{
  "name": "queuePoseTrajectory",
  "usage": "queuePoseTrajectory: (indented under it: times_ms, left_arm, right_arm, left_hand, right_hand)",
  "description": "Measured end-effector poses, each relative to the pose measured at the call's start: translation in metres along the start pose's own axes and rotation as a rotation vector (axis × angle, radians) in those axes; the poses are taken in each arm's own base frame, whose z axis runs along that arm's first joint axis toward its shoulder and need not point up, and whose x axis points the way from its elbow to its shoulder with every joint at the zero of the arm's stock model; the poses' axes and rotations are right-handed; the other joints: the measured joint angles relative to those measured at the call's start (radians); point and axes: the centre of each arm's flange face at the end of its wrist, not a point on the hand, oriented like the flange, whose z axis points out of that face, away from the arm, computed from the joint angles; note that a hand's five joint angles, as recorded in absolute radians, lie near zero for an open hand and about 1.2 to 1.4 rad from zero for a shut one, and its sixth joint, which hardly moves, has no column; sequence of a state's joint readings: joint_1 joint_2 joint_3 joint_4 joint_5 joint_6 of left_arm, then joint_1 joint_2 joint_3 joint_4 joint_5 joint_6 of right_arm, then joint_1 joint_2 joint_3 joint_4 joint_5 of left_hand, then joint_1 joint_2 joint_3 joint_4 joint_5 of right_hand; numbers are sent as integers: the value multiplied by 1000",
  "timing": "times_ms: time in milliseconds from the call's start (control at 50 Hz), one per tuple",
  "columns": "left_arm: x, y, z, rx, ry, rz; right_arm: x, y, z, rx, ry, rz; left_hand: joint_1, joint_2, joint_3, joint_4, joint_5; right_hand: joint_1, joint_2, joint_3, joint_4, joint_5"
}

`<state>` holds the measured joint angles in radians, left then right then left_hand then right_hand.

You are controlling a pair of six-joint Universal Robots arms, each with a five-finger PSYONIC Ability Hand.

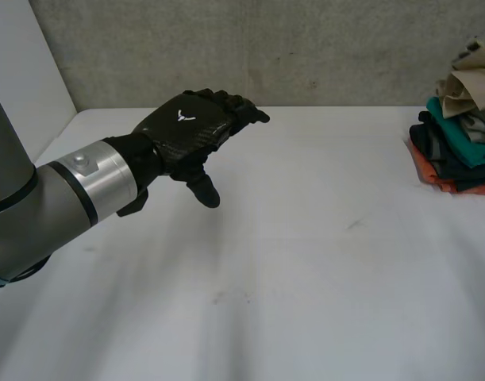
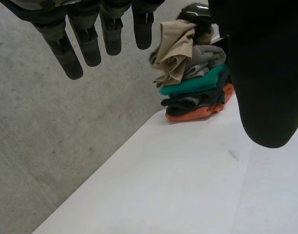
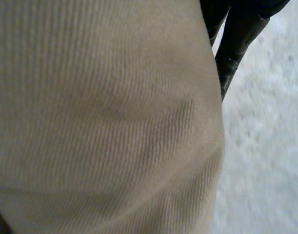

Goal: Fold the laundry.

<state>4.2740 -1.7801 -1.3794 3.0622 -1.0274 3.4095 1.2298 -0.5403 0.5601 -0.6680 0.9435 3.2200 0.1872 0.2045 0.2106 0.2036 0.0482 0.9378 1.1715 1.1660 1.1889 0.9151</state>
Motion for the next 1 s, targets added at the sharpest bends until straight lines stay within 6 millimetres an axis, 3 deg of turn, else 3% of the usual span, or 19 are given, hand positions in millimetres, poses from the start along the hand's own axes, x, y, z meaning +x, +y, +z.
queuePoseTrajectory:
  times_ms: [100, 360, 380, 420, 440, 480, 560, 780, 1000]
  left_arm:
    - [2, 2, 0, -5, 2, -1]
    - [5, -2, -2, -1, 0, 2]
    - [5, -3, -2, -1, 0, 2]
    - [5, -3, -2, 1, 0, 3]
    - [5, -4, -2, 2, 0, 4]
    - [5, -4, -2, 4, 0, 5]
    - [5, -5, -2, 7, 0, 7]
    - [6, -9, -3, 16, -2, 12]
    - [6, -11, -4, 19, 0, 12]
  right_arm:
    - [11, 18, -25, -61, -4, 15]
    - [-19, 25, -53, -94, -146, 31]
    - [-20, 26, -54, -96, -137, 32]
    - [-18, 26, -54, -99, -111, 32]
    - [-17, 26, -54, -100, -98, 32]
    - [-13, 23, -53, -103, -56, 33]
    - [-5, 9, -50, -115, 11, 41]
    - [0, -33, -52, -220, 62, 82]
    - [3, -55, -81, -373, 93, 27]
  left_hand:
    - [0, 0, 0, 0, 0]
    - [0, 0, 0, 0, 0]
    - [0, 0, 0, 0, 0]
    - [0, 0, 0, 0, 0]
    - [0, 0, 0, 0, 0]
    - [0, 0, 0, 0, 0]
    - [0, 0, 0, 0, 0]
    - [0, 0, 0, 0, 0]
    - [0, 0, 0, 0, 0]
  right_hand:
    - [0, 0, 0, 0, 1]
    - [-3, -38, -24, -43, 27]
    - [-4, -65, -53, -75, 17]
    - [-351, -488, -455, -475, -370]
    - [-413, -565, -536, -557, -452]
    - [-611, -804, -794, -804, -696]
    - [-734, -948, -954, -956, -844]
    - [-733, -949, -956, -956, -853]
    - [-733, -949, -956, -956, -853]
